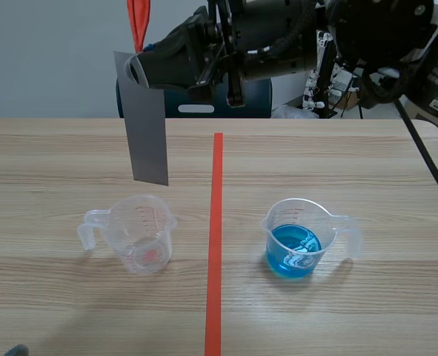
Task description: Do the redox reaction experiment. move the plate over the blue solution
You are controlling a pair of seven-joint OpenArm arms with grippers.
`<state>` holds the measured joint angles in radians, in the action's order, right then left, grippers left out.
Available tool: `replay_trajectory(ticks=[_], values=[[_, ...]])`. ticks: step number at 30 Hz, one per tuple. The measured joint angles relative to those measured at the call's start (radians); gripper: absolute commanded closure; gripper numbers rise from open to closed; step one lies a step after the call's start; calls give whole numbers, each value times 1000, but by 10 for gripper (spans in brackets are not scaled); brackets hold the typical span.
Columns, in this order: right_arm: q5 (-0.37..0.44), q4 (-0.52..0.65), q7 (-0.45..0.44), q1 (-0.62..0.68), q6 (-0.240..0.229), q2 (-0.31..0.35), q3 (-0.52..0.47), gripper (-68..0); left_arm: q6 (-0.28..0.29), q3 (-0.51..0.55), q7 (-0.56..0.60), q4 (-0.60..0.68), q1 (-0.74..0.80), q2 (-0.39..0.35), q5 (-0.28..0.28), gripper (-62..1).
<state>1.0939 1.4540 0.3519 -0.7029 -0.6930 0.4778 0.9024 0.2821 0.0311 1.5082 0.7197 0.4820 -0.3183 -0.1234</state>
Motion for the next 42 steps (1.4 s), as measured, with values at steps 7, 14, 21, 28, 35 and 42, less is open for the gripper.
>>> replay_trajectory(ticks=[7,14,21,28,35,42], values=[[4,39,-67,0,-10,124,0,-6,0,0,0,1,6,0,0,-568],[7,100,-158,0,-24,277,0,-6,0,0,0,80,88,-43,0,-568],[26,118,-281,0,-48,444,0,-6,0,0,0,172,130,-107,8,-566],[26,118,-329,20,-45,564,0,-6,0,0,1,265,207,-193,75,-493],[25,118,-362,85,-45,634,0,-6,0,0,1,389,285,-331,120,-234],[25,144,-439,153,-45,721,1,-6,0,0,-84,502,358,-521,151,-70]])
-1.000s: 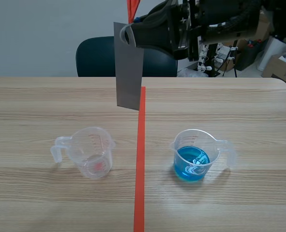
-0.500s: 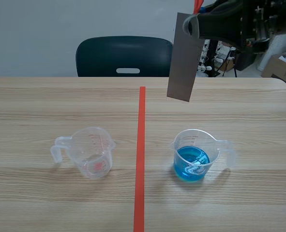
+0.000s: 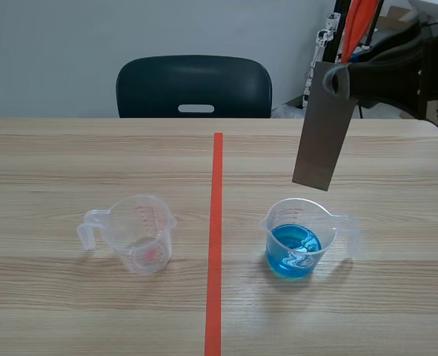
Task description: Do the redox reaction experiment. move the plate over the blue solution
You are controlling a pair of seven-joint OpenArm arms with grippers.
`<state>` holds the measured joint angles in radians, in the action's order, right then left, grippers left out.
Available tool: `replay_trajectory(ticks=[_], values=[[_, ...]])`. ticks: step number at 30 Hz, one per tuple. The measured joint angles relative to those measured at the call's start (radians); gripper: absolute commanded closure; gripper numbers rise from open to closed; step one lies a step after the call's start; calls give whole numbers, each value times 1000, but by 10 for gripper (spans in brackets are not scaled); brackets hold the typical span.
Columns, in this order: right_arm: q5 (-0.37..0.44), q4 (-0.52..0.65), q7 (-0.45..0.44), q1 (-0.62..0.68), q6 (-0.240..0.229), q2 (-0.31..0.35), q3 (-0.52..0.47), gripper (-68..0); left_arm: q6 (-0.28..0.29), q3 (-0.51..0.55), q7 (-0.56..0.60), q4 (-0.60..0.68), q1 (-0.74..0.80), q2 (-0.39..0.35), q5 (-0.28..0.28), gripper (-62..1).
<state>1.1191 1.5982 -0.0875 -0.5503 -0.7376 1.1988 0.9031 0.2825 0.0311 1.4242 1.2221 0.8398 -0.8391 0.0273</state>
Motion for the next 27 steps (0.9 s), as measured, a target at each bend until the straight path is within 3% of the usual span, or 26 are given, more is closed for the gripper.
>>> replay_trajectory(ticks=[4,6,9,14,19,23,27], values=[[0,24,-38,38,0,34,0,-6,20,0,-173,67,2,-111,0,-51],[0,29,-50,57,0,45,0,-6,60,0,-209,100,2,-171,0,-40],[-2,35,-52,79,0,56,0,-6,71,0,-244,154,2,-255,3,-40],[-7,36,-97,85,0,60,0,-6,71,0,-348,247,-8,-349,106,-27],[-7,35,-129,85,0,84,0,-6,87,0,-537,376,-53,-389,108,-27],[-7,35,-129,85,0,84,0,-6,109,-5,-607,459,-120,-388,123,-27],[-7,35,-129,85,0,84,0,-6,109,-78,-726,494,-239,-385,146,-27]])
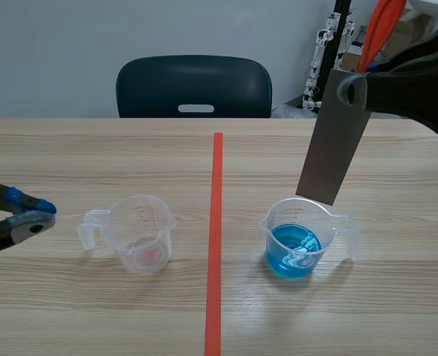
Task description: Do the redox reaction experiment. move the plate over the blue solution
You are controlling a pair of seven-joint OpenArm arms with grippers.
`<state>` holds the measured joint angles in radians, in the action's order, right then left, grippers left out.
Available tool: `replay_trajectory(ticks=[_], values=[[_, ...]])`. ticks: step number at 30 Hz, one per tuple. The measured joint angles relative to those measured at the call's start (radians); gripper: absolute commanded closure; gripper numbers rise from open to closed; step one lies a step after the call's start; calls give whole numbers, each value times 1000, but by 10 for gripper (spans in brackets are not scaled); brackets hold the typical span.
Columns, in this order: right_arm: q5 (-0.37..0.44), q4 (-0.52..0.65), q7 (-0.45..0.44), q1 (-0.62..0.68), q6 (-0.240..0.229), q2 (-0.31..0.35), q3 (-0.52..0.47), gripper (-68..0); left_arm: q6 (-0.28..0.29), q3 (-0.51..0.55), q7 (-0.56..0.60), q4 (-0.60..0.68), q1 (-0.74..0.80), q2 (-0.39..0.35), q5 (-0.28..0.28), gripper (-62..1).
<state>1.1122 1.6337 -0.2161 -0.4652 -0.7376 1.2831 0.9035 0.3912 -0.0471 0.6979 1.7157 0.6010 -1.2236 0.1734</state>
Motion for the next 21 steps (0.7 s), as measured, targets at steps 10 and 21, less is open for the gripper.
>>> replay_trajectory(ticks=[10,21], values=[[0,0,0,0,0,0,0,-6,33,-325,-233,-1,-367,110,14,-27],[0,0,0,0,0,0,0,-6,54,-531,-507,-8,-586,367,-141,-27]])
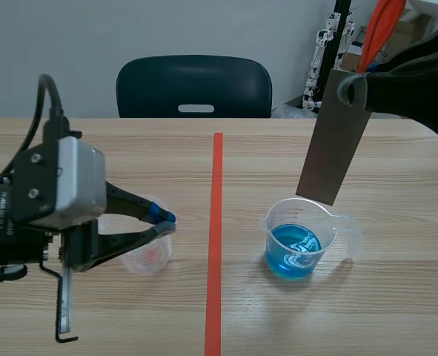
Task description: Do the redox reaction experiment. move the plate over the blue solution
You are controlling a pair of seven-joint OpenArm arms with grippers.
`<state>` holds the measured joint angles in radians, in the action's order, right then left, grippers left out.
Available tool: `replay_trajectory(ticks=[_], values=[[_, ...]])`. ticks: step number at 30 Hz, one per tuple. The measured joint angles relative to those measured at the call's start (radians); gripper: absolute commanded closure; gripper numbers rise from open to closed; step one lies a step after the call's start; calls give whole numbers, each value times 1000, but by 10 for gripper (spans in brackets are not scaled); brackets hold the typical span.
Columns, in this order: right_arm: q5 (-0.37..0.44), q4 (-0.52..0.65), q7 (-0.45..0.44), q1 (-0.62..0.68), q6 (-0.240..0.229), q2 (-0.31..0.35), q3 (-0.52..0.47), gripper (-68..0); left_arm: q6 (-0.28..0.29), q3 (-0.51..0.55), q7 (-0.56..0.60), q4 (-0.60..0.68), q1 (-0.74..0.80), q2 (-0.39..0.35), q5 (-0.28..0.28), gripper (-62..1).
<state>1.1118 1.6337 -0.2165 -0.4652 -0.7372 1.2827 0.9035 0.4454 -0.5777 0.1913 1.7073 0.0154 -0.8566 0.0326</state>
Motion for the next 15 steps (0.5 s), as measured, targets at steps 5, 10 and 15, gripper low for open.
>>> replay_trajectory(ticks=[5,10,15], values=[[0,0,0,0,0,0,0,-6,2,-75,-76,-25,-64,114,-34,-27],[0,0,-1,0,0,0,0,-6,-1,-121,-144,-73,-124,196,-37,-27],[0,0,-5,0,0,0,0,-6,-7,-120,-150,-150,-166,235,-37,-27]])
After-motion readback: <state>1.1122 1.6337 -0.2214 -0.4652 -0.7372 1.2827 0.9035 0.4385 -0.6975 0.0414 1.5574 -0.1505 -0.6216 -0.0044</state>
